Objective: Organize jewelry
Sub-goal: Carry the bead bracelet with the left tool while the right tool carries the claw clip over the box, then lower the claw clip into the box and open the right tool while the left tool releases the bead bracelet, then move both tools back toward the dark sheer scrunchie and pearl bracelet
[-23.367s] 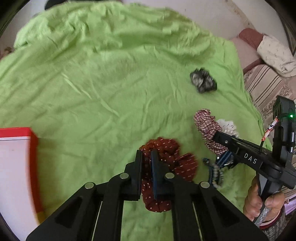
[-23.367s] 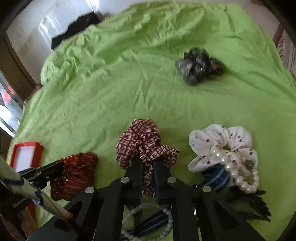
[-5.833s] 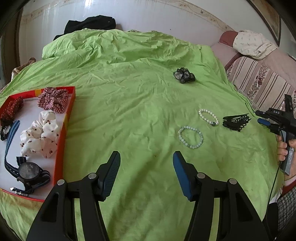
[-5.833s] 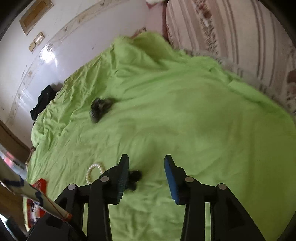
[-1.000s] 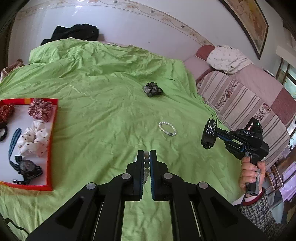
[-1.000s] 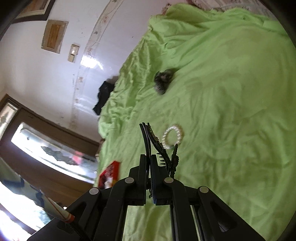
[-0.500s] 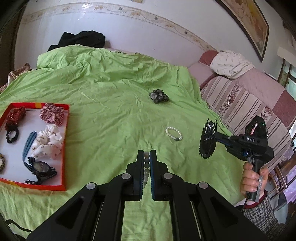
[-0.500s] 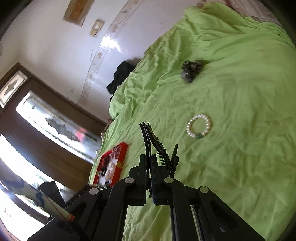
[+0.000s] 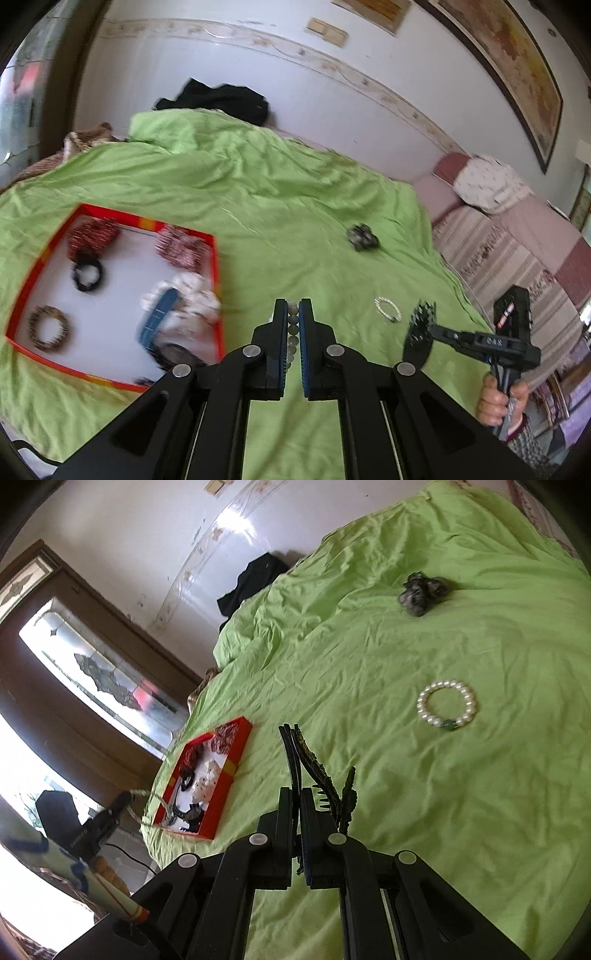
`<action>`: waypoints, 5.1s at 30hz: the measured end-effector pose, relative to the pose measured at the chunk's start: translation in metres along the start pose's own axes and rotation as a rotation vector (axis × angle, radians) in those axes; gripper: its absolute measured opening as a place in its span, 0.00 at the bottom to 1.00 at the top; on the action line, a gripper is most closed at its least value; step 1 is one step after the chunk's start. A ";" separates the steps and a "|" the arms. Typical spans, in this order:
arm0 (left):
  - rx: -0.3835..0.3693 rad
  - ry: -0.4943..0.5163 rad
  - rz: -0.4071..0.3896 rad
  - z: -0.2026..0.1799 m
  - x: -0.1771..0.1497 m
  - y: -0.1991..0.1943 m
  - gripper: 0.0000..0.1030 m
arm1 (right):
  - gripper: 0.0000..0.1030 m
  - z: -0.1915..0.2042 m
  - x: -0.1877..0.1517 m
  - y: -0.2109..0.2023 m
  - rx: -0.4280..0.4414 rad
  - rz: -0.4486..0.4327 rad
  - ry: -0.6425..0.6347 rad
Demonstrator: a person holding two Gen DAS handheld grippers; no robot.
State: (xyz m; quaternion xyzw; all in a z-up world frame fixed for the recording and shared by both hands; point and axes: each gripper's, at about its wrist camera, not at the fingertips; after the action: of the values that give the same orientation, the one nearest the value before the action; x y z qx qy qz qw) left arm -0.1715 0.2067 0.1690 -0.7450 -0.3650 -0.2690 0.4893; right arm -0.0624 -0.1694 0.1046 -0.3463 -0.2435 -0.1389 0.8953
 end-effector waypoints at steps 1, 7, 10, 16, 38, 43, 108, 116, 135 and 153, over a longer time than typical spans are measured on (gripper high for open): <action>0.014 -0.001 -0.009 0.004 0.003 -0.002 0.05 | 0.05 0.004 0.001 0.003 0.000 0.004 -0.002; 0.124 0.001 -0.041 0.039 0.019 -0.006 0.05 | 0.05 0.034 0.009 0.021 0.005 0.029 -0.028; 0.171 0.000 -0.041 0.054 0.024 -0.002 0.05 | 0.05 0.056 0.015 0.031 0.008 0.043 -0.061; 0.255 -0.010 -0.049 0.078 0.020 0.004 0.05 | 0.05 0.102 0.022 0.052 0.008 0.066 -0.133; 0.408 0.032 -0.053 0.102 0.013 0.008 0.05 | 0.05 0.202 0.022 0.123 -0.016 0.174 -0.293; 0.395 0.038 -0.055 0.101 0.012 0.006 0.05 | 0.05 0.212 0.018 0.125 -0.023 0.182 -0.308; 0.149 -0.251 0.057 0.178 0.010 0.029 0.05 | 0.05 0.267 0.046 0.303 -0.098 0.337 -0.361; 0.210 -0.252 0.114 0.183 0.007 0.042 0.05 | 0.05 0.259 0.037 0.332 -0.115 0.392 -0.351; 0.173 -0.370 -0.061 0.203 0.012 0.001 0.23 | 0.38 0.237 0.074 0.317 -0.188 0.283 -0.339; 0.276 -0.479 -0.091 0.239 0.008 -0.008 0.23 | 0.25 0.214 0.057 0.370 -0.208 0.433 -0.310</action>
State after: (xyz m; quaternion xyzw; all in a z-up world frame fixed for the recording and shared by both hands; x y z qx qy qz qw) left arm -0.1631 0.4319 0.0897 -0.6966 -0.5366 -0.0545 0.4732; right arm 0.0674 0.2401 0.0681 -0.4973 -0.2824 0.0858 0.8158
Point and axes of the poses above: each gripper's, at about its wrist camera, not at the fingertips, and y roughly the way its jaws point, z to its left, x to its top, and after that the axes turned 2 degrees about z, right-handed
